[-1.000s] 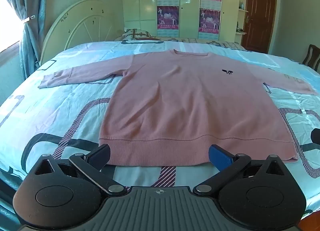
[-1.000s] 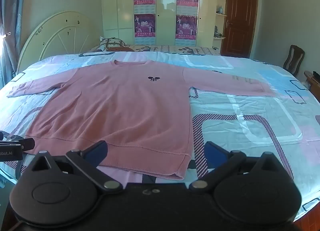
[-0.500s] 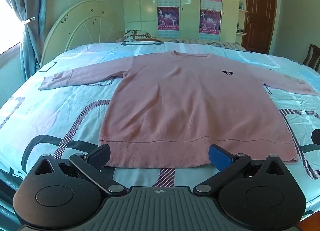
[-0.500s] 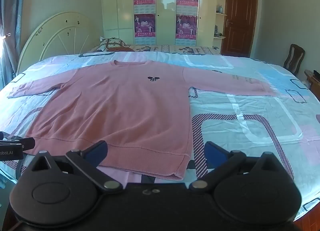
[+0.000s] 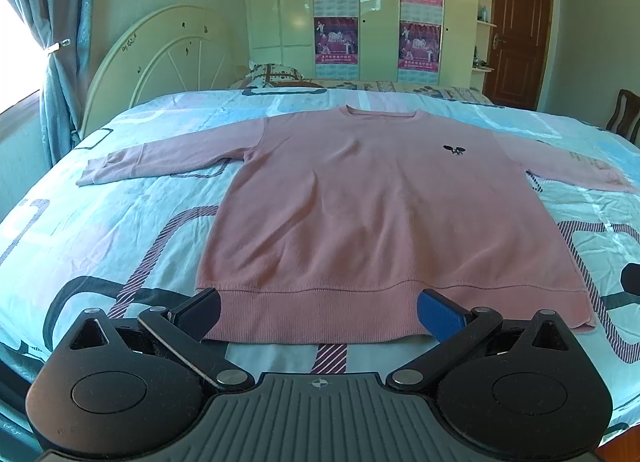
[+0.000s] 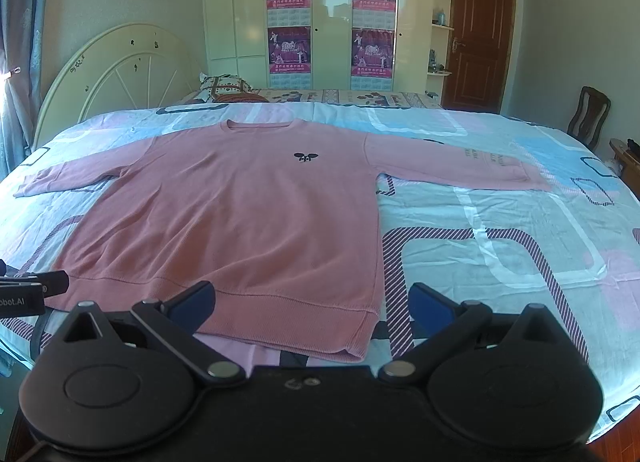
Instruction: Fold small clothes
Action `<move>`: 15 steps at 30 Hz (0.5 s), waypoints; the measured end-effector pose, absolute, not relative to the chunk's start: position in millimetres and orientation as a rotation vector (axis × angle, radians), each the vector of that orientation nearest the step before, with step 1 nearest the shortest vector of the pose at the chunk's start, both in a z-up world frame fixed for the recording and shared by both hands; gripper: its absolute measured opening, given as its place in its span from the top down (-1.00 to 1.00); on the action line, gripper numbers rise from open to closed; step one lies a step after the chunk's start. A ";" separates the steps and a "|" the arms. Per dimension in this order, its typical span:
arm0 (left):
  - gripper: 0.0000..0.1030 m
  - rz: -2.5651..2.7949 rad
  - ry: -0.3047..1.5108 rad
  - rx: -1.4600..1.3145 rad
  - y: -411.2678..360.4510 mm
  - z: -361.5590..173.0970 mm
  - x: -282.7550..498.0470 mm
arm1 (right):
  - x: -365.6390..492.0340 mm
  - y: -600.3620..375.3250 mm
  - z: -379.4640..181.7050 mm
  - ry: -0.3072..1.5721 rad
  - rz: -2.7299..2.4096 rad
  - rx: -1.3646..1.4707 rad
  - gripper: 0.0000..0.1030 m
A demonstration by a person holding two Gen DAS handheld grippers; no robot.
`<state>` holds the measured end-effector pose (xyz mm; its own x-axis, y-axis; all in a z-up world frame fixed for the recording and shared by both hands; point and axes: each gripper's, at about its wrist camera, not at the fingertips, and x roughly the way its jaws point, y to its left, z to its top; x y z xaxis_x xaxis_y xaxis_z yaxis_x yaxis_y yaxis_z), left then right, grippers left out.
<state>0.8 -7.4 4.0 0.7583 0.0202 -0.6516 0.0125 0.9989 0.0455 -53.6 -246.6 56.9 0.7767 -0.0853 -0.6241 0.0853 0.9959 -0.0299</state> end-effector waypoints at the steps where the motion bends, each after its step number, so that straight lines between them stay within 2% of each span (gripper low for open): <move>1: -1.00 0.004 0.710 0.048 -7.6 4.0 1.0 | -53.3 -246.6 56.8 0.677 -0.091 0.000 -0.99; 15: -1.00 0.002 0.712 0.046 -8.3 4.0 1.1 | -46.1 -243.0 49.9 0.686 -0.085 0.000 -0.99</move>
